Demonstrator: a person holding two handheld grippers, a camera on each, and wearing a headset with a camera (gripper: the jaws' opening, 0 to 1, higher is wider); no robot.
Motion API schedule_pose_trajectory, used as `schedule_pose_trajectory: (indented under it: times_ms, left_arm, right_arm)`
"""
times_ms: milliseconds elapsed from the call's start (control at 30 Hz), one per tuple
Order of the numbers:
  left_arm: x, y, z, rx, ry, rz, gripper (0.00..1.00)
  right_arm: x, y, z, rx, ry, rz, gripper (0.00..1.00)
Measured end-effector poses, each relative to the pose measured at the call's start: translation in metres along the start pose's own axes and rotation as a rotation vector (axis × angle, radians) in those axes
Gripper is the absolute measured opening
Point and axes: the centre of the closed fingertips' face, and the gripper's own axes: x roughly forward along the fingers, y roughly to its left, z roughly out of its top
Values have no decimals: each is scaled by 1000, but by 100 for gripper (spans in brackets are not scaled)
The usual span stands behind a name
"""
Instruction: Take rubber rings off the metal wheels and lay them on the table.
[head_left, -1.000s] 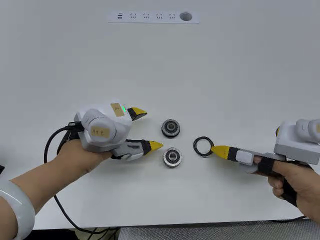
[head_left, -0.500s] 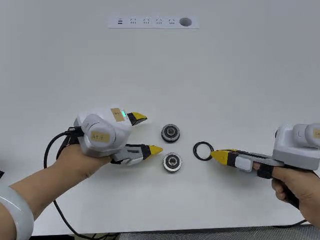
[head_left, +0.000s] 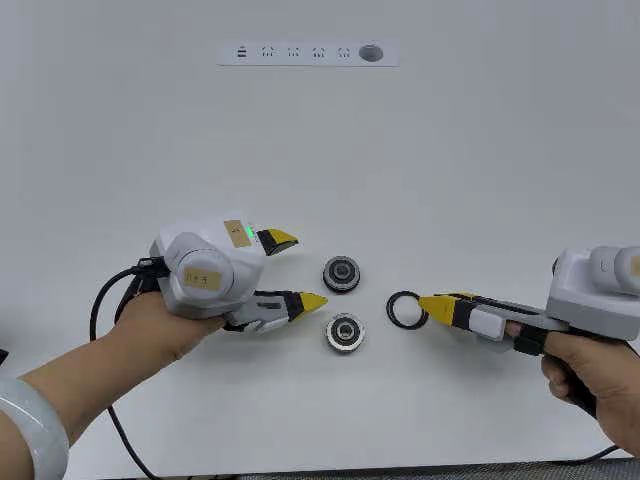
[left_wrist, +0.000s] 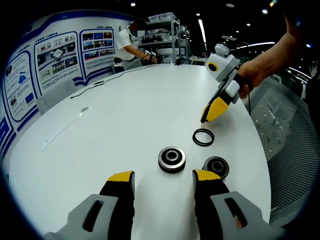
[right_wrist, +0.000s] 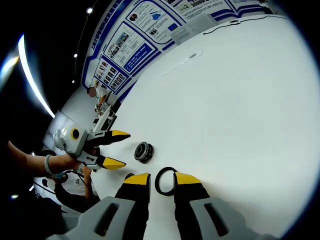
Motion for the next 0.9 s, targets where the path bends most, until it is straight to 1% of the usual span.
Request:
schedule_pose_trajectory:
  times_ms: [400, 667, 900]
  left_arm:
    - [9, -6, 13, 10, -14, -16, 42]
    - [15, -8, 17, 9, -12, -28, 38]
    - [20, -10, 17, 11, 2, -34, 33]
  right_arm:
    - [16, 13, 12, -15, -13, 34, 20]
    - [28, 24, 17, -26, -13, 64, 20]
    - [33, 29, 18, -27, -12, 80, 19]
